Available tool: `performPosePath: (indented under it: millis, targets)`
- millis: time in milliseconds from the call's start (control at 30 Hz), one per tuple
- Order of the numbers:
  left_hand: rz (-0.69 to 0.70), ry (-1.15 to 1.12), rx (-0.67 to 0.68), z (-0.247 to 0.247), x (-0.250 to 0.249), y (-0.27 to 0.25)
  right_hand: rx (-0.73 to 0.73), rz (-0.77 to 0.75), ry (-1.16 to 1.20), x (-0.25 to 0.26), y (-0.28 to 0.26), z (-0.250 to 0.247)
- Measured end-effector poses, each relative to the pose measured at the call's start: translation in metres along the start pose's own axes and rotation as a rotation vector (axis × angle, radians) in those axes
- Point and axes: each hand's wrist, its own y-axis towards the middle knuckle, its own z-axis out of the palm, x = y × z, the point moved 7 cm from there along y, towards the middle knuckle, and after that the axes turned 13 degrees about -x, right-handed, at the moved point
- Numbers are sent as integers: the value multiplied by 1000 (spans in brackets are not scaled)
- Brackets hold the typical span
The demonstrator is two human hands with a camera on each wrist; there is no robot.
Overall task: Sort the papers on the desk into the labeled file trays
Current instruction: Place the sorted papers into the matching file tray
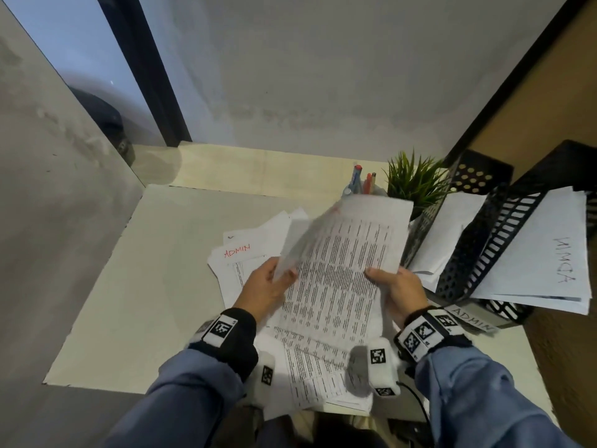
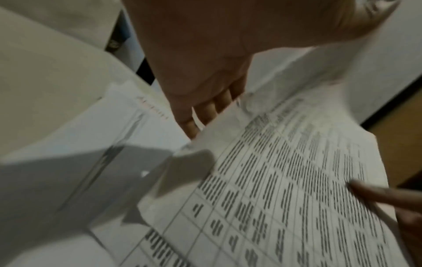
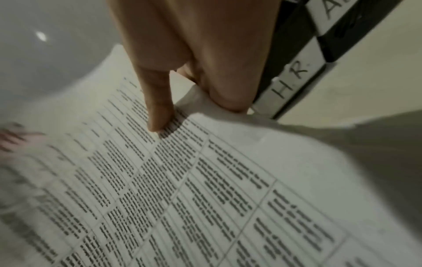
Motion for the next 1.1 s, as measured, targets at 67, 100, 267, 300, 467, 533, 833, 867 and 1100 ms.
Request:
performPosePath:
  millis: [67,100,267,300,467,533,833,867,1100]
  targets:
    - [16,-59,-31,4,-11,2,2,-66,110,29,-9,6]
    - [42,-66,-80,2,-18,4,6,-108,143,41,-13,8]
    - [272,-103,-238,2,-63,-3,-4,-398,73,91,-45,9]
    - [276,-94,-254,2,-63,-5,-13,-418,69,92,-50,9]
    - [93,14,-228,11,-15,-14,-38,-261,-195,23,-44,14]
    - [13,47,-249,12,-5,-16,-59,-207,-281,6,-36,8]
    - [411,256,-149,43,-138,-2,-505,-510,-282,107,-1,-66]
    - [463,296,-129,51,-153,-1,-575,-483,-363,107,7,-75]
    - [678,644,-12,119,-213,9,-418,1,-419,54,61,-84]
